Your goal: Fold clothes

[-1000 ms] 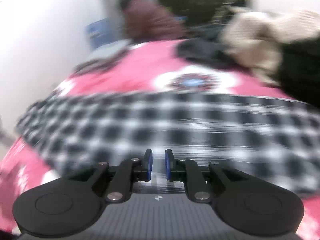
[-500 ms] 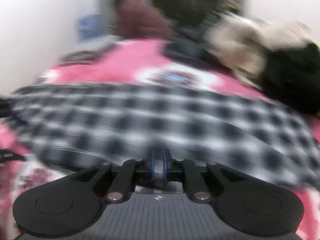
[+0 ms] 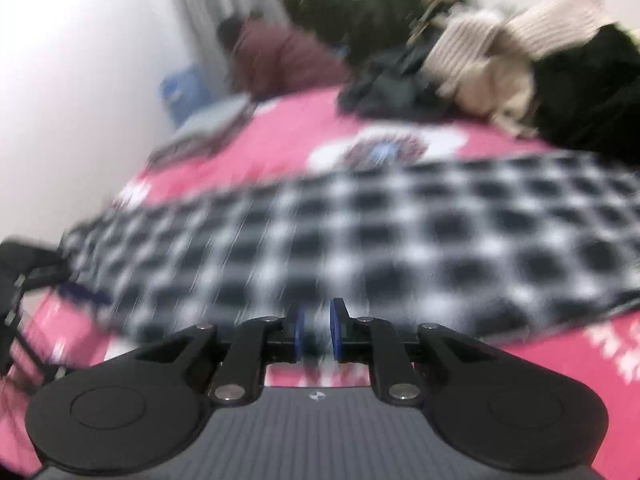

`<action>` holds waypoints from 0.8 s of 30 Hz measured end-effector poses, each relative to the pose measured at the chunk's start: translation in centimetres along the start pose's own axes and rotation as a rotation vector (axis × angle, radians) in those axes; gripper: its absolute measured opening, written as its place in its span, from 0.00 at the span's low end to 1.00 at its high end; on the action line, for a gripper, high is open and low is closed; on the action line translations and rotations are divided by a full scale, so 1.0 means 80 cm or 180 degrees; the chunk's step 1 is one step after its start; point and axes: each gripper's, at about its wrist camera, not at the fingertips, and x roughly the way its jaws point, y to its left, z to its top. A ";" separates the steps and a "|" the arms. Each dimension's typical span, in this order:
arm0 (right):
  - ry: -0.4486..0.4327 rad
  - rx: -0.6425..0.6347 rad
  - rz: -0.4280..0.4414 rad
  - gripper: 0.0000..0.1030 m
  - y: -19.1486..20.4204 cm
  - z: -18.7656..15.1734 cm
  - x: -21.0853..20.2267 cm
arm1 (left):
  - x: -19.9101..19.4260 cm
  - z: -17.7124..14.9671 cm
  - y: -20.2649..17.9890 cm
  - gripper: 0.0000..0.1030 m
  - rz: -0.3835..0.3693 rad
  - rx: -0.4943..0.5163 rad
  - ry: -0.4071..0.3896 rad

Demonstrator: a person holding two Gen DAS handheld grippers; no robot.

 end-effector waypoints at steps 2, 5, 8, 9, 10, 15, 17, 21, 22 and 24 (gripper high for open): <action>-0.0034 0.0091 -0.0145 0.23 -0.013 -0.003 0.003 | -0.002 0.007 -0.002 0.76 -0.0008 -0.0018 -0.0066; 0.0183 0.0088 -0.0288 0.23 -0.025 -0.023 0.006 | 0.009 0.014 -0.005 0.76 -0.0064 -0.0015 -0.0051; -0.0068 0.0144 -0.0273 0.23 -0.034 -0.011 -0.022 | 0.009 0.016 -0.009 0.76 -0.0056 0.0004 -0.0062; -0.0229 0.0167 -0.0301 0.23 -0.039 -0.004 -0.033 | 0.008 0.018 -0.008 0.76 -0.0071 -0.0022 -0.0082; -0.0359 0.0256 -0.0359 0.23 -0.048 0.004 -0.036 | 0.009 0.022 -0.006 0.76 -0.0084 -0.0059 -0.0106; -0.0507 0.0796 -0.0834 0.23 -0.113 0.004 -0.019 | 0.026 0.045 0.006 0.76 -0.0174 -0.0399 -0.0182; -0.0317 0.1027 -0.0887 0.22 -0.135 -0.008 -0.012 | 0.039 0.048 0.010 0.76 -0.0269 -0.0563 -0.0092; -0.0382 0.1025 -0.0906 0.23 -0.136 -0.005 -0.024 | 0.046 0.047 0.011 0.76 -0.0291 -0.0663 -0.0004; -0.0453 0.0977 -0.0922 0.23 -0.133 -0.004 -0.026 | 0.044 0.048 0.011 0.76 -0.0279 -0.0667 -0.0026; -0.0549 0.0993 -0.0940 0.23 -0.135 -0.003 -0.027 | 0.042 0.054 0.013 0.76 -0.0290 -0.0709 -0.0096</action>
